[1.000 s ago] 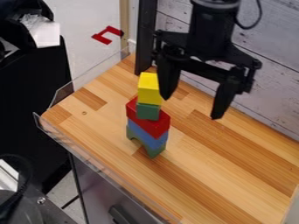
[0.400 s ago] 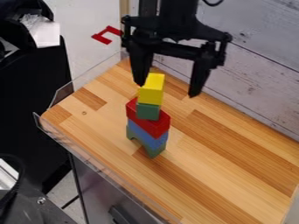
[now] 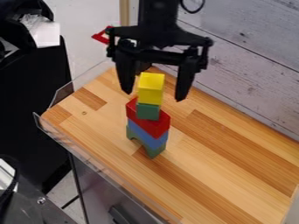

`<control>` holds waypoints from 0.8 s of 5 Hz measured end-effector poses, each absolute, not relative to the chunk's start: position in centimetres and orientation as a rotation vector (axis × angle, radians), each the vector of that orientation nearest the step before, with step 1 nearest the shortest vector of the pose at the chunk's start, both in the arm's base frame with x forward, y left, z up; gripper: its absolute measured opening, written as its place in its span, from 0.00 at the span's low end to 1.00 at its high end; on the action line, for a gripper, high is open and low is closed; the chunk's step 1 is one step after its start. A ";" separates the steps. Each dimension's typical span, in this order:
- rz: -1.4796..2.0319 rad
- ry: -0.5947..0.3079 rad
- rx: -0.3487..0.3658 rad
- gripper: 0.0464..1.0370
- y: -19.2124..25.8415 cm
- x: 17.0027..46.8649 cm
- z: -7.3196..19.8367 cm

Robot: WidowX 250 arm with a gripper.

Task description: Remove the yellow cube from the tower and move it to the right.

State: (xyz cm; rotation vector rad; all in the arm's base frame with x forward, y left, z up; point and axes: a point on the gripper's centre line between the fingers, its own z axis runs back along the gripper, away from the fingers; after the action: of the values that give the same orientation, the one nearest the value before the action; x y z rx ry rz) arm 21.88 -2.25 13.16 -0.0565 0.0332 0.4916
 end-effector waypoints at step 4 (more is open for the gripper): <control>0.484 0.030 -0.119 0.96 -1.4 23.1 11.1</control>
State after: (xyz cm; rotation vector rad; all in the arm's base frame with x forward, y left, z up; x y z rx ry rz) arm 23.07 -1.40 11.11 -0.1194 0.0298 0.4844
